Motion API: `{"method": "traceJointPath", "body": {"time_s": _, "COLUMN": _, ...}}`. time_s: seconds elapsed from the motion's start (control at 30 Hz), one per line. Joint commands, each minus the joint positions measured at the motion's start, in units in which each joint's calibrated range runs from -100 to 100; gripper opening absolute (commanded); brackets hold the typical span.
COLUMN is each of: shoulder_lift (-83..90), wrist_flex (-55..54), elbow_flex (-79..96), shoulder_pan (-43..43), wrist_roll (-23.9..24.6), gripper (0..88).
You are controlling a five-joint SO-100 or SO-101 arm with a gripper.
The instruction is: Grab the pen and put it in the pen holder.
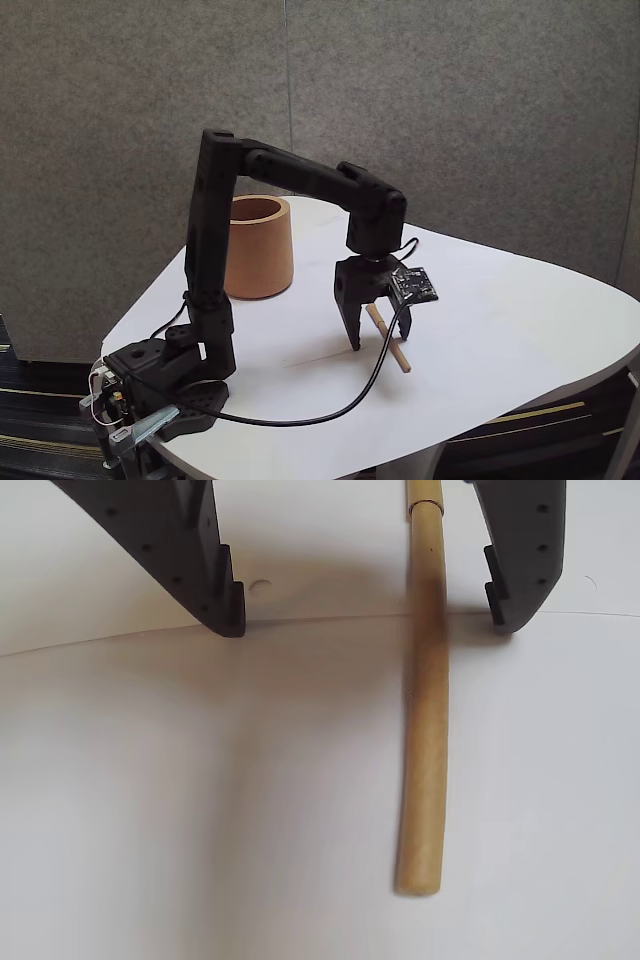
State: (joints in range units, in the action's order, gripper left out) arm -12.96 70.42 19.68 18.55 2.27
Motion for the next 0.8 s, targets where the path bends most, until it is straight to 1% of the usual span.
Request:
{"method": "traceJointPath", "body": {"time_s": 0.0, "shoulder_lift": -0.1, "wrist_flex": 0.7, "elbow_flex": -0.4, "shoulder_pan": 0.4, "wrist_roll": 0.3, "gripper": 27.5}}
{"method": "traceJointPath", "body": {"time_s": 0.07, "shoulder_lift": -0.1, "wrist_flex": 0.7, "elbow_flex": -0.4, "shoulder_pan": 0.4, "wrist_roll": 0.3, "gripper": 16.7}}
{"method": "traceJointPath", "body": {"time_s": 0.13, "shoulder_lift": -0.1, "wrist_flex": 0.5, "elbow_flex": -0.4, "shoulder_pan": 0.4, "wrist_roll": 0.3, "gripper": 3.9}}
{"method": "traceJointPath", "body": {"time_s": 0.17, "shoulder_lift": -0.1, "wrist_flex": 0.5, "elbow_flex": -0.4, "shoulder_pan": 0.4, "wrist_roll": 0.2, "gripper": 0.0}}
{"method": "traceJointPath", "body": {"time_s": 0.2, "shoulder_lift": -0.1, "wrist_flex": 0.7, "elbow_flex": -0.4, "shoulder_pan": 0.4, "wrist_roll": 0.2, "gripper": 0.9}}
{"method": "traceJointPath", "body": {"time_s": 0.77, "shoulder_lift": 0.6, "wrist_flex": 0.8, "elbow_flex": -0.3, "shoulder_pan": 0.6, "wrist_roll": 0.3, "gripper": 0.7}}
